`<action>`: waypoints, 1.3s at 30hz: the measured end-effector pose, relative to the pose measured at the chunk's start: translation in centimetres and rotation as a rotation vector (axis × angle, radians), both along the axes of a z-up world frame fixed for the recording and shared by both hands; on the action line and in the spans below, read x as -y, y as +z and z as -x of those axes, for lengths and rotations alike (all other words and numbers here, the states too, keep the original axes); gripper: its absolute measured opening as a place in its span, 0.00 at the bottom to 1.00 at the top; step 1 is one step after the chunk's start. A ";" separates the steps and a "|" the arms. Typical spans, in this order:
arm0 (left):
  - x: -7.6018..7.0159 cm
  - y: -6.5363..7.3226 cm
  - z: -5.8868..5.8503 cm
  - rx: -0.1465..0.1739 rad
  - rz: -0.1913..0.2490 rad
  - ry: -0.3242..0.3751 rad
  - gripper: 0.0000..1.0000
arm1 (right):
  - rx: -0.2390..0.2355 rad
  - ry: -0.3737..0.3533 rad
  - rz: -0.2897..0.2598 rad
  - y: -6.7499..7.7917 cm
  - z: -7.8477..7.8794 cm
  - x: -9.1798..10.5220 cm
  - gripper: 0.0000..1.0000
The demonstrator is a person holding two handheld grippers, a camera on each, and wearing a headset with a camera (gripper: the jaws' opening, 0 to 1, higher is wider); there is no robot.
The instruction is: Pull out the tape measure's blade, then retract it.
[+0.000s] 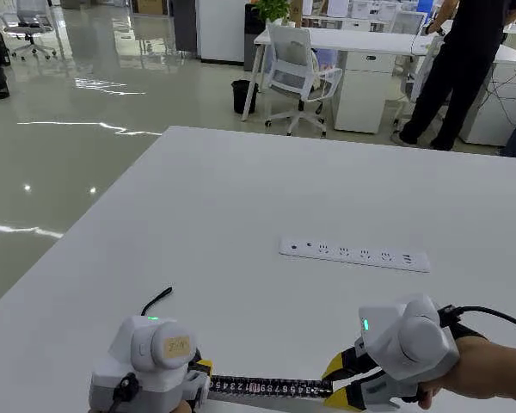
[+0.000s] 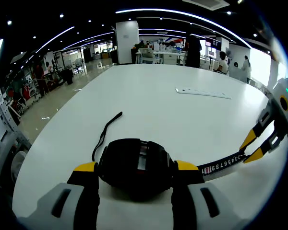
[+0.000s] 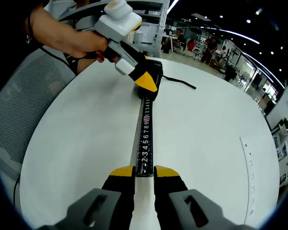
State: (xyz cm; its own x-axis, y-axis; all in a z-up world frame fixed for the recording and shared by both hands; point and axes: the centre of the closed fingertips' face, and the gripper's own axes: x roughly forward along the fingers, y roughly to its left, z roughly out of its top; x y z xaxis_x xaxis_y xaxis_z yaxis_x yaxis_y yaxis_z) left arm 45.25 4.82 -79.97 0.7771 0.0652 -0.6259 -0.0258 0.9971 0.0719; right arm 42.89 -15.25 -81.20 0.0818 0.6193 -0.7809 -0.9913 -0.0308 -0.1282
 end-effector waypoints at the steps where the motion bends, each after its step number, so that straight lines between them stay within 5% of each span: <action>1: 0.0 0.0 0.0 0.000 -0.001 0.000 0.56 | 0.001 0.001 0.000 0.0 0.0 0.0 0.14; 39: 0.0 0.1 0.1 -0.006 0.004 -0.004 0.56 | 0.008 0.025 0.002 0.2 0.2 -0.8 0.14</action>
